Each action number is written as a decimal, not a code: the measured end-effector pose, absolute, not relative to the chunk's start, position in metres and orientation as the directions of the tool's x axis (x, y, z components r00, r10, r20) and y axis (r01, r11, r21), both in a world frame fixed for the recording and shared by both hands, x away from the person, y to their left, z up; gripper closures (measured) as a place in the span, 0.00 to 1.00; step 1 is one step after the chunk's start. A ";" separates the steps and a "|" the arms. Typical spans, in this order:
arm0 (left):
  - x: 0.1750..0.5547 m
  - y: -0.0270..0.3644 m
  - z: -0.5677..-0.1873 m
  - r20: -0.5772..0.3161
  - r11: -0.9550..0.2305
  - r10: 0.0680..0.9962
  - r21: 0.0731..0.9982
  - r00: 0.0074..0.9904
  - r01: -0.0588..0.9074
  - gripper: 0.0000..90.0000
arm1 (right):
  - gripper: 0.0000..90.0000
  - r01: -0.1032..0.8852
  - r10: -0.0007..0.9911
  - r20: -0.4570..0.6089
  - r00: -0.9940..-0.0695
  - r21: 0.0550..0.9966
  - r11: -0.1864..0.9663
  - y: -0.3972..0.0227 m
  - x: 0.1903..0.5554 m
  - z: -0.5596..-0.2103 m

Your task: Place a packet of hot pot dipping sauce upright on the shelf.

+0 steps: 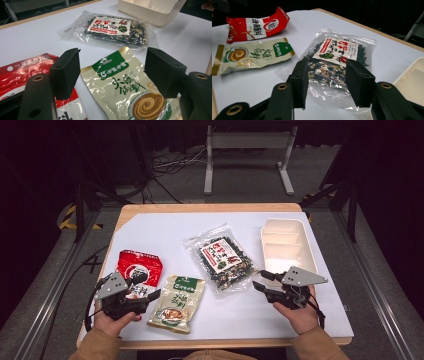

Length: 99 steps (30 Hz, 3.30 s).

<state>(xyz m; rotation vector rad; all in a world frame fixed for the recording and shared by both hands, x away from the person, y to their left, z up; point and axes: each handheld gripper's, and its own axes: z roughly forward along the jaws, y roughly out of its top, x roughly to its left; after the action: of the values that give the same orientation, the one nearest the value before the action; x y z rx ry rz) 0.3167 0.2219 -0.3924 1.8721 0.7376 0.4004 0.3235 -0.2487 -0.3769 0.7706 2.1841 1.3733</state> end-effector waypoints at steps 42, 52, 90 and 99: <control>0.314 0.233 -0.389 -0.070 -0.258 0.674 0.910 0.735 0.324 0.30 | 0.44 0.219 0.460 -0.020 -0.888 0.860 0.460 -0.154 0.369 -0.343; 0.314 0.233 -0.390 -0.077 -0.256 0.673 0.909 0.735 0.330 0.30 | 0.43 0.247 0.423 0.024 -0.906 0.842 0.480 -0.130 0.381 -0.344; 0.320 0.235 -0.395 -0.096 -0.257 0.693 0.893 0.715 0.369 0.29 | 0.45 0.432 0.443 0.153 -0.884 0.632 0.644 -0.081 0.429 -0.396; 0.320 0.233 -0.396 -0.103 -0.262 0.689 0.888 0.718 0.378 0.29 | 0.44 0.449 0.446 0.165 -0.880 0.593 0.668 -0.073 0.433 -0.409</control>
<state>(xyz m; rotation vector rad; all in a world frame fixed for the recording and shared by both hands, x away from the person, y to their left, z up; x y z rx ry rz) 0.3205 0.2334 -0.3961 1.8827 0.8276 0.3740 0.4332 -0.0729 -0.4086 0.7711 2.8743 1.0246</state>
